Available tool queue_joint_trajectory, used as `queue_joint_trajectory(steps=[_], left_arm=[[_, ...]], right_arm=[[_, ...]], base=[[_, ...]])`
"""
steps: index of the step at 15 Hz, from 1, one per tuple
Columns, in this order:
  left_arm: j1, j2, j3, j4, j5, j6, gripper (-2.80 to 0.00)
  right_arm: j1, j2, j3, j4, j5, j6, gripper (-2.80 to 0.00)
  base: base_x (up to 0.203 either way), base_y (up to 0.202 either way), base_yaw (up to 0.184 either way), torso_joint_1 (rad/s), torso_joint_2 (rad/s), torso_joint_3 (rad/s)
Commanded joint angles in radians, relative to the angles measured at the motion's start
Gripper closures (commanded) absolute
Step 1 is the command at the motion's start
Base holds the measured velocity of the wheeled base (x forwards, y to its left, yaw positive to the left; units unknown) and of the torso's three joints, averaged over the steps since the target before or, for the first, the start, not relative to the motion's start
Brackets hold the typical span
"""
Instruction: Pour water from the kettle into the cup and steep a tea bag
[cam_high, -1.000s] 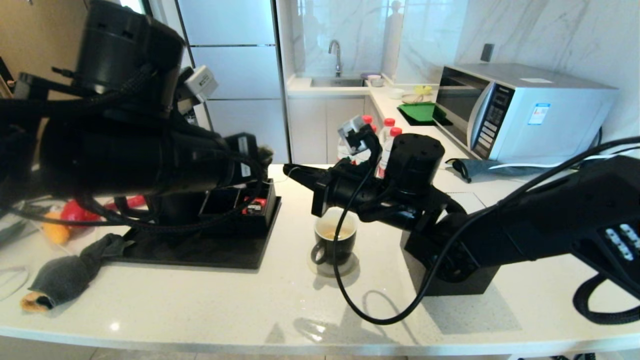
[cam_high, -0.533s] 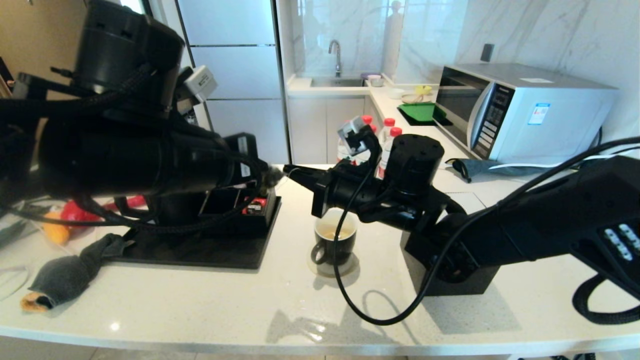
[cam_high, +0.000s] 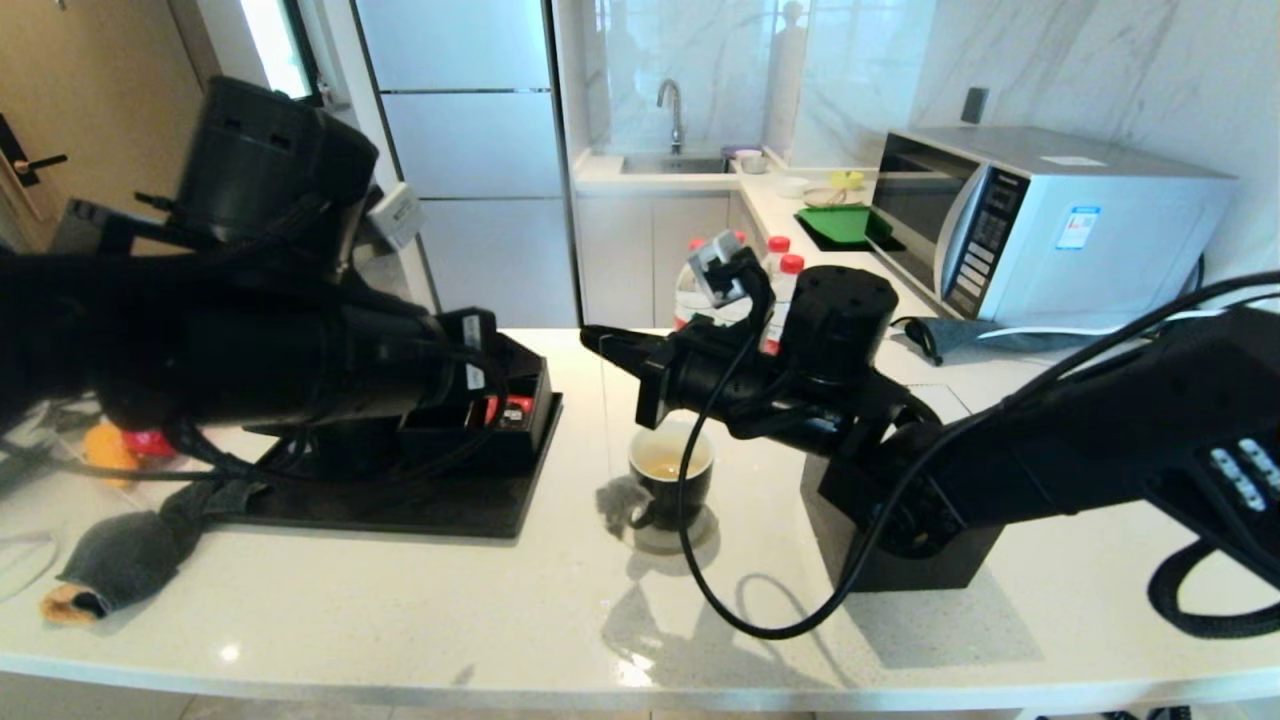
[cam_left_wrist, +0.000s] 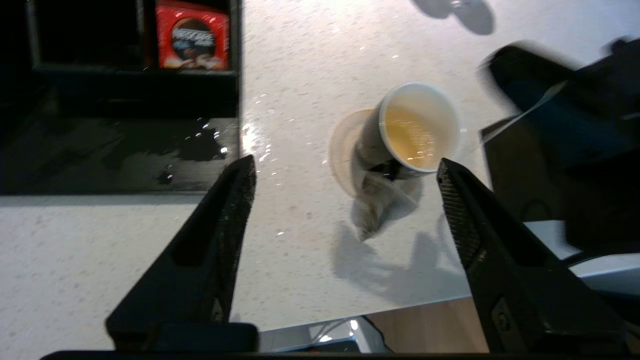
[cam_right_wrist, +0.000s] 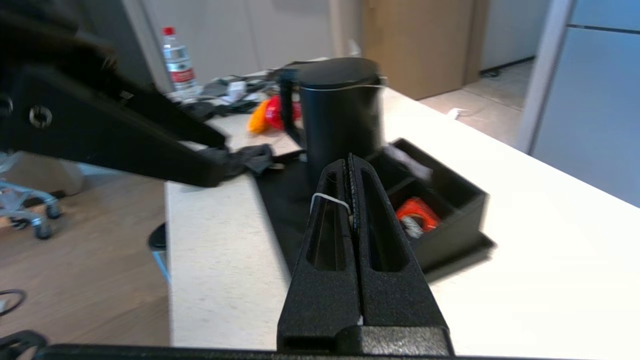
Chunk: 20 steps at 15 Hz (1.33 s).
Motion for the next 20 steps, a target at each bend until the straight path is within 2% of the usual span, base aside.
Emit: queue_joint_trajectory(steps=[1, 4, 9, 10, 15, 20], left_arm=[[0.045, 0.004, 0.035, 0.001, 0.005, -0.005, -2.80], [0.071, 0.002, 0.079, -0.002, 0.070, -0.036, -2.80], [0.080, -0.004, 0.096, 0.000, 0.111, -0.047, -2.80], [0.080, -0.004, 0.096, -0.002, 0.113, -0.047, 0.00], [0.078, -0.010, 0.096, 0.000, 0.119, -0.041, 0.00], [0.069, -0.038, 0.138, 0.003, 0.171, -0.035, 0.00]], right_arm=[[-0.038, -0.003, 0.001, -0.006, 0.004, 0.001, 0.00], [-0.074, -0.013, -0.011, 0.004, 0.005, 0.001, 0.00], [-0.076, -0.017, -0.010, 0.001, 0.005, 0.001, 0.00], [-0.078, -0.019, -0.011, 0.001, 0.005, 0.001, 0.00], [-0.081, -0.040, -0.010, 0.004, 0.005, 0.001, 0.00], [-0.081, -0.057, -0.008, 0.004, 0.005, 0.001, 0.00]], base=[[0.000, 0.000, 0.000, 0.000, 0.00, 0.000], [0.000, 0.000, 0.000, 0.000, 0.00, 0.000], [0.000, 0.000, 0.000, 0.000, 0.00, 0.000], [0.000, 0.000, 0.000, 0.000, 0.00, 0.000], [0.000, 0.000, 0.000, 0.000, 0.00, 0.000], [0.000, 0.000, 0.000, 0.000, 0.00, 0.000]])
